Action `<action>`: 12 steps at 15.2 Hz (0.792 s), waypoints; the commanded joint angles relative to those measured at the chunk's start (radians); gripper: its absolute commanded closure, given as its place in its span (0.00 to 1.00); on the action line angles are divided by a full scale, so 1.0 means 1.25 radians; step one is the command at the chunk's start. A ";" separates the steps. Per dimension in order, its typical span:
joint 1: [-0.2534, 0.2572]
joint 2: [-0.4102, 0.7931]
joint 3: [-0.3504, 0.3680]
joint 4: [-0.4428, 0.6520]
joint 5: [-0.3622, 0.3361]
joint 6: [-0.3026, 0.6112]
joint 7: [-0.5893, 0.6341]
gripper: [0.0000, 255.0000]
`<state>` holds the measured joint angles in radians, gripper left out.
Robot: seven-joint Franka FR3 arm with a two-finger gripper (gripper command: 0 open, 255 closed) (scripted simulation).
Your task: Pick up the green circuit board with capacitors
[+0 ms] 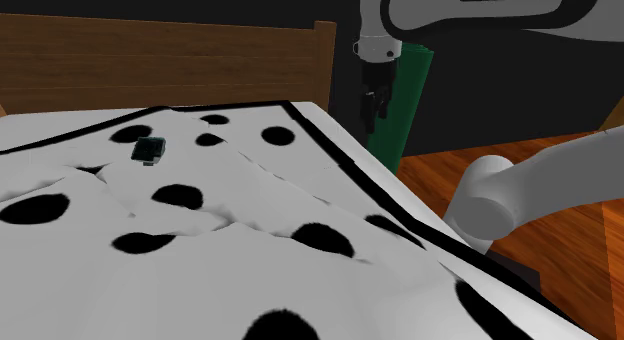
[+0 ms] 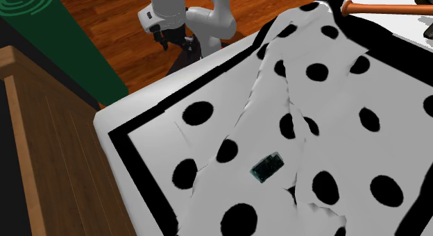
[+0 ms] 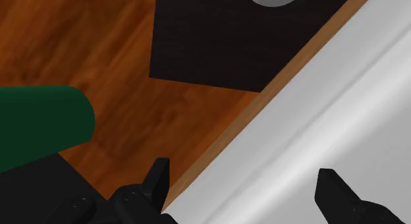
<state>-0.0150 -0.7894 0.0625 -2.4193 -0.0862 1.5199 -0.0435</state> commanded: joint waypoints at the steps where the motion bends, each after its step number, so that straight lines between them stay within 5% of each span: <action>1: 0.000 0.000 0.000 0.000 0.000 0.000 0.000 0.00; 12: 0.031 0.145 0.151 0.083 0.170 0.114 0.257 0.00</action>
<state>0.0214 -0.6268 0.2341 -2.3316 0.1092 1.6511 0.2465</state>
